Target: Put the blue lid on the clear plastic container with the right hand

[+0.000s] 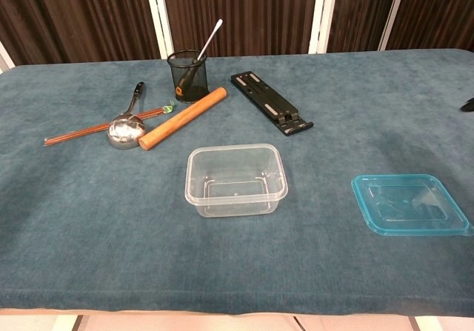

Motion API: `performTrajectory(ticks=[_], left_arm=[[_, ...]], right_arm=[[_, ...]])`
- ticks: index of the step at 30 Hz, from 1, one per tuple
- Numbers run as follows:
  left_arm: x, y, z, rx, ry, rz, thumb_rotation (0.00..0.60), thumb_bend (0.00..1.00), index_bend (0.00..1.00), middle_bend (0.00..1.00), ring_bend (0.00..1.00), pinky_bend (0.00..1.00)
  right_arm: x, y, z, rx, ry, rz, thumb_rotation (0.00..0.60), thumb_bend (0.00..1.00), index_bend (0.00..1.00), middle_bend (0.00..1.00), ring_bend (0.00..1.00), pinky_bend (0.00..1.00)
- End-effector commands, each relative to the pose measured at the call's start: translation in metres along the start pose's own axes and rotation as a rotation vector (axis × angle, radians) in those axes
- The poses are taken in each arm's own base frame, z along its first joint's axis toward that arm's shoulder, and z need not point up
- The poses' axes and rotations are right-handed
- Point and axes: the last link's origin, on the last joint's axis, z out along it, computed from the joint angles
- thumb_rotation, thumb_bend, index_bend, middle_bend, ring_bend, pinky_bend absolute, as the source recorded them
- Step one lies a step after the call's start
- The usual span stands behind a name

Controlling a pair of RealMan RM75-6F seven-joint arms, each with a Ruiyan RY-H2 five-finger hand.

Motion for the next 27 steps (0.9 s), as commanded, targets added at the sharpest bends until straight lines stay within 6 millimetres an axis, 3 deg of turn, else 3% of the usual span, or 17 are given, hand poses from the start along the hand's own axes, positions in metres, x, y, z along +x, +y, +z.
performTrajectory(ticks=[1, 12, 27], left_arm=[[-0.001, 0.001, 0.0, -0.001, -0.004, 0.001, 0.6, 0.43, 0.0, 0.0, 0.0, 0.06], [-0.001, 0.002, -0.001, -0.008, -0.004, 0.002, 0.6, 0.43, 0.0, 0.0, 0.0, 0.06], [-0.001, 0.002, 0.0, -0.01, -0.007, 0.001, 0.6, 0.43, 0.0, 0.0, 0.0, 0.06]], right_arm=[[-0.003, -0.01, 0.023, 0.017, -0.065, -0.024, 0.6, 0.15, 0.0, 0.0, 0.0, 0.0], [-0.025, -0.04, 0.039, 0.056, -0.202, 0.008, 0.6, 0.15, 0.0, 0.0, 0.0, 0.0], [-0.037, -0.061, 0.055, 0.065, -0.234, -0.02, 0.6, 0.15, 0.12, 0.03, 0.0, 0.0]])
